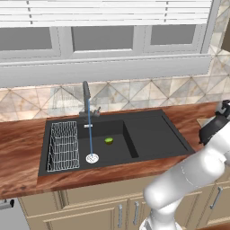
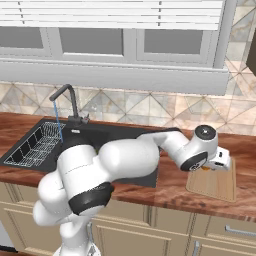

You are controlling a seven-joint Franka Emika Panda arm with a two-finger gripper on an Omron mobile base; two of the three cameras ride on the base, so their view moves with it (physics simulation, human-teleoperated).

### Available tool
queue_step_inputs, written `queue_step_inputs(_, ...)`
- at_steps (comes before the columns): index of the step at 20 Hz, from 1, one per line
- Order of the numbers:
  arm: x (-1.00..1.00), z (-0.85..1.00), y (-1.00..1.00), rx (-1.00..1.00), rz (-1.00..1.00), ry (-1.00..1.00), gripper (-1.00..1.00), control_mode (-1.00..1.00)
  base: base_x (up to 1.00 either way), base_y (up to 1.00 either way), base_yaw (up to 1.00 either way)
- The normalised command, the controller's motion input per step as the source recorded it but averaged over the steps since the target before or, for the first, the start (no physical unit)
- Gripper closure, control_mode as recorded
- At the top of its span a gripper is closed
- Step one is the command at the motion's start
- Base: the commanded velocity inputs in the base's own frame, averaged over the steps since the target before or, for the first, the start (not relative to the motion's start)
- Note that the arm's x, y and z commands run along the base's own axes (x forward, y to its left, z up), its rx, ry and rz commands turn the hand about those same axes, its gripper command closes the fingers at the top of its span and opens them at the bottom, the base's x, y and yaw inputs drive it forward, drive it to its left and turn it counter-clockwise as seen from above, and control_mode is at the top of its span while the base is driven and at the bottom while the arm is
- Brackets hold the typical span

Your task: Pick the kiwi, tangerine from the sink and place them on the cutting board to airdry. Then turn off the sink faucet.

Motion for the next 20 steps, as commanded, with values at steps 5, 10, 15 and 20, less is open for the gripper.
queue_step_inputs(5,0.15,-0.21,0.00,0.00,0.04,0.03,1.00,-1.00,0.00,0.00,0.00)
queue_step_inputs(10,0.13,-0.26,0.00,0.00,0.03,0.05,1.00,-1.00,0.00,0.00,0.00)
queue_step_inputs(15,0.15,-0.14,-0.01,0.00,0.02,0.03,1.00,-1.00,0.00,0.00,0.00)
queue_step_inputs(20,0.17,-0.04,-0.07,0.01,0.02,0.02,1.00,-1.00,0.00,0.00,0.00)
